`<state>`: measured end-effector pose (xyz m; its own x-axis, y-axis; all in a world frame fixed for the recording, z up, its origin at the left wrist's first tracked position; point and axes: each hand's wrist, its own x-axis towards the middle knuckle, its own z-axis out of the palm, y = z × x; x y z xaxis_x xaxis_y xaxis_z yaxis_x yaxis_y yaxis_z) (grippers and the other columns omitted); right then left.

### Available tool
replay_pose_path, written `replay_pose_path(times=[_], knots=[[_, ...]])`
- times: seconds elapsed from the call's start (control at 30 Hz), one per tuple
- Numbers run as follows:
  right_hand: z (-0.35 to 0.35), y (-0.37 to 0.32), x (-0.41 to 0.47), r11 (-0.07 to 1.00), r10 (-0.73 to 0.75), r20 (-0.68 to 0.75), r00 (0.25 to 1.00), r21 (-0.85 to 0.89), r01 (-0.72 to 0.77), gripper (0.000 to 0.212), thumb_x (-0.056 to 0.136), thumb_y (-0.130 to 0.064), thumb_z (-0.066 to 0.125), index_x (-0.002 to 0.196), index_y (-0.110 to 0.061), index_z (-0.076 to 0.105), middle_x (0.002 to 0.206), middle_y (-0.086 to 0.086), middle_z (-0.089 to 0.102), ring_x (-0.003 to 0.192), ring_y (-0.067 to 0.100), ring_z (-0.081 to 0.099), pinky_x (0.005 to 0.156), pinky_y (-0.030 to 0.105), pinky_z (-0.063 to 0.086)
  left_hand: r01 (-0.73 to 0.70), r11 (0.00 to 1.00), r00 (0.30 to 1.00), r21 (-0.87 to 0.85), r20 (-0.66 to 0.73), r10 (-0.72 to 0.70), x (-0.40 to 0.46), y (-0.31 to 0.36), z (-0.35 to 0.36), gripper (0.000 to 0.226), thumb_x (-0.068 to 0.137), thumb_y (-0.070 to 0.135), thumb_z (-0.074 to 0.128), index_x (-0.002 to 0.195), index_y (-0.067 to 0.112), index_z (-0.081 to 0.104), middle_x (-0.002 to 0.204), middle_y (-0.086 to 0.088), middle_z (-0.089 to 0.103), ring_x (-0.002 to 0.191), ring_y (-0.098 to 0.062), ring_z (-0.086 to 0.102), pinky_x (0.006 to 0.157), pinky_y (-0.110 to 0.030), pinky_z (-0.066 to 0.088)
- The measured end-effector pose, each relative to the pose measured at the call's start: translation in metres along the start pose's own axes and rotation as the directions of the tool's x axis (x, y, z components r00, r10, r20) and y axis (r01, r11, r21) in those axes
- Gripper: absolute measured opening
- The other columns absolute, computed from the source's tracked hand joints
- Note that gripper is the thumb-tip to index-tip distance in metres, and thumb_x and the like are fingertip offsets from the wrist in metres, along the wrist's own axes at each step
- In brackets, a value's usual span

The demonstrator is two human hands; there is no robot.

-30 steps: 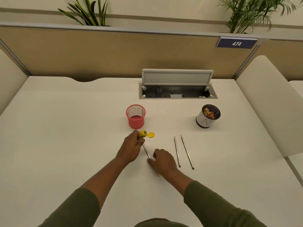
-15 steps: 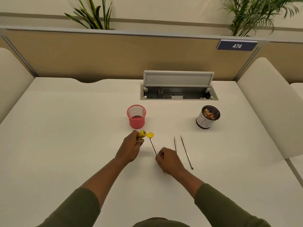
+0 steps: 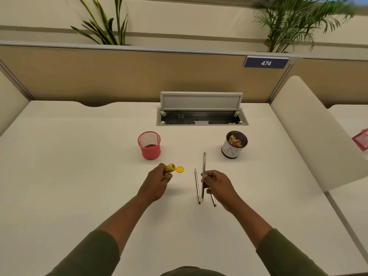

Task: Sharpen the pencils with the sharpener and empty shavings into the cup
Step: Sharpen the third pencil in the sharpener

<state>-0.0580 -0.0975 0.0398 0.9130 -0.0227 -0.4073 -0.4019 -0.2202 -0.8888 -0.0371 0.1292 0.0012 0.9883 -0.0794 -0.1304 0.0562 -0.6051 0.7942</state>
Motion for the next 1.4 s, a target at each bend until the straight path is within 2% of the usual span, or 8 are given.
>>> replay_pose_path(times=[0.13, 0.33, 0.57, 0.77, 0.83, 0.93, 1.07, 1.4], knots=[[-0.02, -0.005, 0.0, 0.99, 0.009, -0.025, 1.0, 0.142, -0.005, 0.006, 0.091, -0.005, 0.055, 0.088, -0.004, 0.061, 0.076, 0.008, 0.069, 0.071, 0.018, 0.068, 0.065, 0.032, 0.052, 0.007, 1.0, 1.0, 0.018, 0.009, -0.007, -0.002, 0.01, 0.01, 0.012, 0.093, 0.019, 0.054, 0.086, 0.014, 0.046, 0.078, -0.002, 0.054, 0.07, -0.019, 0.046, 0.064, -0.033, 0.038], [-0.041, -0.002, -0.001, 0.965, 0.027, -0.024, 0.999, 0.261, -0.02, 0.015, 0.085, 0.002, 0.052, 0.079, -0.012, 0.055, 0.061, 0.001, 0.047, 0.056, 0.017, 0.042, 0.054, 0.03, 0.036, 0.034, 0.999, 0.999, 0.019, 0.004, -0.034, -0.004, 0.02, 0.017, 0.012, 0.093, 0.019, 0.054, 0.087, 0.011, 0.047, 0.08, -0.004, 0.055, 0.07, -0.018, 0.046, 0.064, -0.033, 0.037], [-0.053, 0.001, -0.003, 0.933, 0.013, 0.145, 0.989, 0.355, -0.064, 0.01, 0.091, -0.009, 0.058, 0.095, -0.004, 0.066, 0.082, 0.013, 0.065, 0.071, 0.02, 0.063, 0.064, 0.03, 0.045, 0.047, 0.998, 0.999, 0.03, -0.005, -0.046, -0.002, 0.026, 0.019, 0.013, 0.093, 0.02, 0.055, 0.086, 0.011, 0.048, 0.081, -0.005, 0.056, 0.07, -0.019, 0.046, 0.065, -0.033, 0.039], [-0.06, 0.001, -0.003, 0.853, -0.006, 0.332, 0.943, 0.495, -0.168, 0.04, 0.095, -0.029, 0.052, 0.114, 0.004, 0.063, 0.099, 0.019, 0.069, 0.084, 0.024, 0.065, 0.073, 0.035, 0.048, 0.042, 0.998, 0.999, 0.051, -0.01, -0.041, 0.0, 0.025, 0.018, 0.012, 0.093, 0.021, 0.055, 0.086, 0.014, 0.048, 0.079, 0.0, 0.055, 0.071, -0.017, 0.047, 0.064, -0.032, 0.039], [-0.061, -0.001, -0.004, 0.88, -0.024, 0.343, 0.939, 0.452, -0.142, 0.034, 0.095, -0.024, 0.054, 0.113, 0.003, 0.064, 0.101, 0.019, 0.069, 0.083, 0.023, 0.065, 0.071, 0.034, 0.049, 0.038, 0.997, 0.999, 0.062, -0.01, -0.038, 0.001, 0.024, 0.017, 0.013, 0.093, 0.021, 0.055, 0.085, 0.014, 0.048, 0.078, 0.0, 0.054, 0.07, -0.015, 0.046, 0.063, -0.03, 0.038], [-0.058, -0.004, -0.005, 0.957, -0.065, 0.224, 0.972, 0.291, -0.003, 0.021, 0.096, -0.013, 0.054, 0.106, -0.002, 0.069, 0.098, 0.02, 0.071, 0.077, 0.021, 0.064, 0.067, 0.03, 0.048, 0.038, 0.997, 0.999, 0.072, -0.005, -0.038, 0.002, 0.021, 0.015, 0.014, 0.093, 0.021, 0.055, 0.084, 0.014, 0.046, 0.077, 0.001, 0.052, 0.069, -0.014, 0.044, 0.062, -0.029, 0.036], [-0.054, -0.008, -0.004, 0.948, -0.134, 0.086, 0.987, 0.301, 0.103, 0.018, 0.094, -0.01, 0.057, 0.098, -0.003, 0.074, 0.086, 0.018, 0.071, 0.068, 0.019, 0.06, 0.065, 0.031, 0.046, 0.022, 0.994, 0.999, 0.106, 0.023, -0.024, 0.004, 0.018, 0.013, 0.015, 0.092, 0.022, 0.056, 0.083, 0.018, 0.045, 0.079, 0.001, 0.053, 0.071, -0.016, 0.046, 0.063, -0.03, 0.037], [-0.047, -0.012, 0.004, 0.961, -0.154, 0.165, 0.974, 0.255, 0.108, 0.024, 0.096, -0.005, 0.05, 0.097, -0.003, 0.074, 0.085, 0.019, 0.071, 0.064, 0.018, 0.059, 0.061, 0.028, 0.044, -0.091, 0.972, 0.992, 0.218, 0.101, 0.071, 0.006, 0.02, 0.011, 0.014, 0.092, 0.024, 0.055, 0.084, 0.019, 0.044, 0.08, 0.0, 0.053, 0.073, -0.022, 0.048, 0.062, -0.033, 0.037]])
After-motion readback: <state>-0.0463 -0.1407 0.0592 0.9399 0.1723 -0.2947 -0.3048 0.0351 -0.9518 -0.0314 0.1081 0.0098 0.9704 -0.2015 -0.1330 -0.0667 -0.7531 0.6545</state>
